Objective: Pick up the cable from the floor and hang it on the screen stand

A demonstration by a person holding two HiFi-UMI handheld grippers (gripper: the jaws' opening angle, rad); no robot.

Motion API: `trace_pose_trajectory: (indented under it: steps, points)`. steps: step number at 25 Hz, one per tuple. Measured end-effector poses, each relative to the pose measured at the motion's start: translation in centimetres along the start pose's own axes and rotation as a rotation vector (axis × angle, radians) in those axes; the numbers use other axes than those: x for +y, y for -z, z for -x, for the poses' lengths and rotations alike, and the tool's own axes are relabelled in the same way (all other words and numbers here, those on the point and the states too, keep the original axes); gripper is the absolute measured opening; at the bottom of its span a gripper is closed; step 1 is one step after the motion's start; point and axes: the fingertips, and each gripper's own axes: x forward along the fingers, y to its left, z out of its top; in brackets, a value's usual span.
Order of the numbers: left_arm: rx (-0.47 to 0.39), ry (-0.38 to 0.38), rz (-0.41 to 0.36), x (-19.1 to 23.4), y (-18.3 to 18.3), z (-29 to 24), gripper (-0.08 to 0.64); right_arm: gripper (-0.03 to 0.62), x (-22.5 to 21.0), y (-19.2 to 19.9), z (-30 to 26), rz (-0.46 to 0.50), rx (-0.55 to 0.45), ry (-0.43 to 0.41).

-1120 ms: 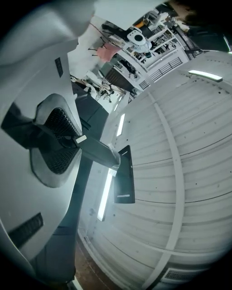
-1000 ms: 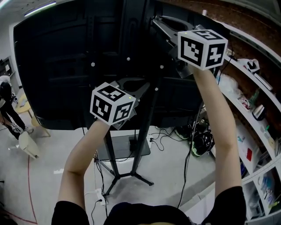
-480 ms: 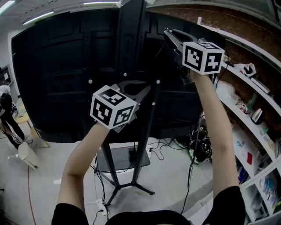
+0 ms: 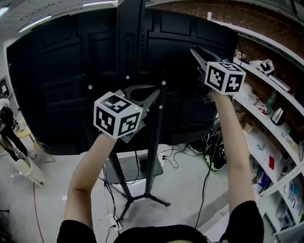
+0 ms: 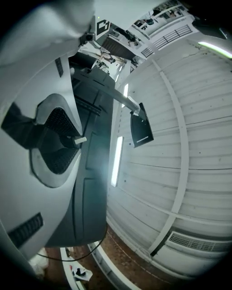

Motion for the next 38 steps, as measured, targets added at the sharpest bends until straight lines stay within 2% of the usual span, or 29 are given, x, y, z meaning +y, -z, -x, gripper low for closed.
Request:
trace_pose_trajectory:
  steps: [6, 14, 22, 27, 30, 33, 38]
  points:
    - [-0.003, 0.001, -0.008, -0.9, 0.0, 0.5, 0.008, 0.098, -0.2, 2.9, 3.7, -0.031, -0.018, 0.047]
    - [-0.006, -0.001, -0.016, -2.2, 0.3, 1.0, 0.008, 0.1, 0.8, 7.8, 6.4, -0.091, 0.009, 0.079]
    - [0.017, 0.002, -0.022, -3.3, 1.5, 1.7, 0.008, 0.103, 3.5, 12.4, 7.8, -0.155, 0.038, 0.04]
    - [0.043, -0.027, -0.112, -4.4, 2.5, 2.3, 0.008, 0.106, 6.1, 14.8, 7.4, -0.241, 0.046, 0.002]
    - [0.048, -0.033, -0.129, -5.0, 3.1, 2.6, 0.008, 0.106, 7.2, 15.6, 7.1, -0.29, 0.028, -0.012]
    - [0.039, -0.027, -0.107, -5.9, 3.6, 3.0, 0.008, 0.109, 7.7, 16.1, 7.1, -0.315, 0.005, -0.006]
    - [0.031, -0.025, -0.085, -7.3, 5.2, 3.2, 0.008, 0.112, 7.4, 15.4, 8.5, -0.366, -0.125, 0.031]
